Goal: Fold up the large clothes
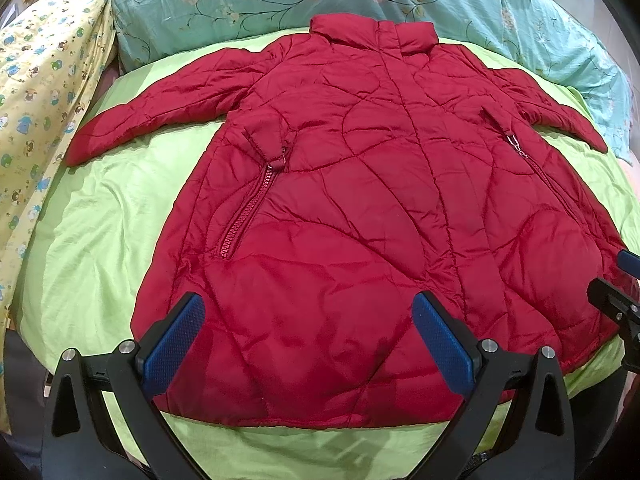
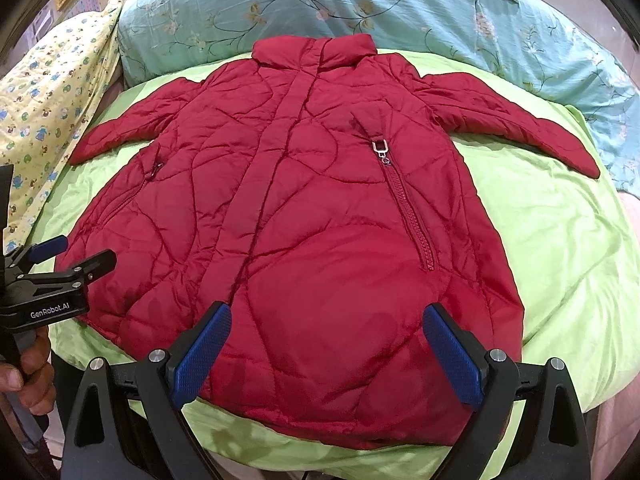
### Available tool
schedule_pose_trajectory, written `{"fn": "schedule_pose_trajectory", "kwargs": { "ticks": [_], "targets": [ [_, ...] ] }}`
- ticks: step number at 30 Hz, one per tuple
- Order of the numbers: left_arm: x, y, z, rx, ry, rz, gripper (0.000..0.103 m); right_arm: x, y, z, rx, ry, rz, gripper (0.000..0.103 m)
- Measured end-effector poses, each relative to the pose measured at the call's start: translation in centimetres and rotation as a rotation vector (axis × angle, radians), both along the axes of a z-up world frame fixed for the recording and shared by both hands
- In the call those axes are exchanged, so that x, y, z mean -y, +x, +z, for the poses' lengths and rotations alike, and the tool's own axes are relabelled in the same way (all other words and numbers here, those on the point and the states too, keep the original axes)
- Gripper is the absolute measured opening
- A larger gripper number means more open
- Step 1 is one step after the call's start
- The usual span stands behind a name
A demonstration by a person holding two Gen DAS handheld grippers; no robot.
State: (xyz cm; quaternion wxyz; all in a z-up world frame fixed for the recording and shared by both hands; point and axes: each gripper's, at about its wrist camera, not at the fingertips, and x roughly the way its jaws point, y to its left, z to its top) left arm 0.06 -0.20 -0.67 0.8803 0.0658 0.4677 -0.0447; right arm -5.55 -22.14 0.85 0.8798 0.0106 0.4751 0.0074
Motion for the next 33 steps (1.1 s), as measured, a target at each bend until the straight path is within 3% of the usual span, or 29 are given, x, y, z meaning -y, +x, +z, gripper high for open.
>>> {"fn": "schedule_pose_trajectory", "kwargs": {
  "ticks": [7,17,23,33],
  "targets": [
    [0.1,0.1,0.0,0.000,-0.023,-0.001,0.103,0.0,0.1,0.3,0.023,0.023,0.002,0.097],
    [0.1,0.7,-0.3,0.025,0.002,-0.002,0.103,0.3,1.0,0.0,-0.021,-0.006,-0.001,0.097],
    [0.1,1.3,0.0,0.080,-0.055,-0.004,0.103,1.2,1.4,0.1,-0.028,0.012,-0.019,0.097],
    [-0.1,2.7,0.1,0.023,-0.058,0.001,0.103,4.3,2.4,1.0,-0.003,0.052,-0.082,0.097]
  ]
}}
